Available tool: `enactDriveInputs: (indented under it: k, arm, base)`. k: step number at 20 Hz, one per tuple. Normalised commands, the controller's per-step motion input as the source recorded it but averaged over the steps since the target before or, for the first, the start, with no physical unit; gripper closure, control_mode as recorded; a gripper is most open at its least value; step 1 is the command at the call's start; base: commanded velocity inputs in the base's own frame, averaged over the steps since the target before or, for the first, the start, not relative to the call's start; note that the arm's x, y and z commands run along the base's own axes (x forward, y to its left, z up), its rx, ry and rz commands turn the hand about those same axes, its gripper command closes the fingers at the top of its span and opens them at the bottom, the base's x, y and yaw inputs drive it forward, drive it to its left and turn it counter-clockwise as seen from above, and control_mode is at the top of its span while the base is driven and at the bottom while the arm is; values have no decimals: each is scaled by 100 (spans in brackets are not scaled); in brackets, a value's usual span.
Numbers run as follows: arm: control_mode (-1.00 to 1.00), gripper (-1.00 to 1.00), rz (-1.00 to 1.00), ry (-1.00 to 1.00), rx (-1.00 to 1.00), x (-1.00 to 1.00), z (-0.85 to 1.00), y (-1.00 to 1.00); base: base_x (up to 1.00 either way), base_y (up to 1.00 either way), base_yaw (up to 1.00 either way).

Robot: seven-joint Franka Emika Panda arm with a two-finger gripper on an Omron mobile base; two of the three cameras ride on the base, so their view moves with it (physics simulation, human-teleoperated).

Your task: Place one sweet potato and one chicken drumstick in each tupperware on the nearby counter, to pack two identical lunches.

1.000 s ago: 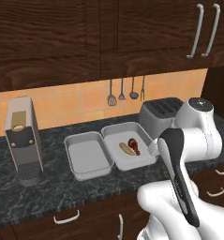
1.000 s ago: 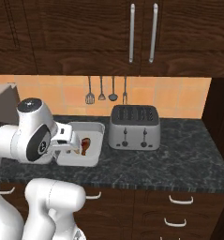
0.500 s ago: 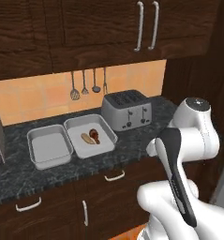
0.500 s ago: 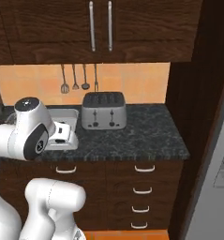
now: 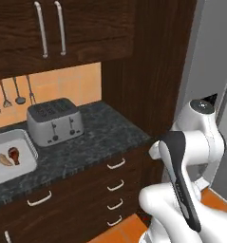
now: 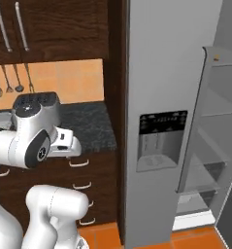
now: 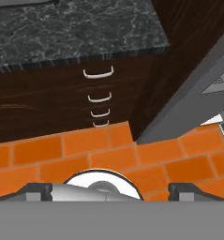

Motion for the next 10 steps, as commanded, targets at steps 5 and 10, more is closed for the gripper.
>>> enactDriveInputs:
  k: [5,10]
  arm:
    - [100,-100,0,0,0,0,0,0]
    - [100,-100,0,0,0,0,0,0]
  base:
    - [15,-100,-18]
    - [18,-100,-1]
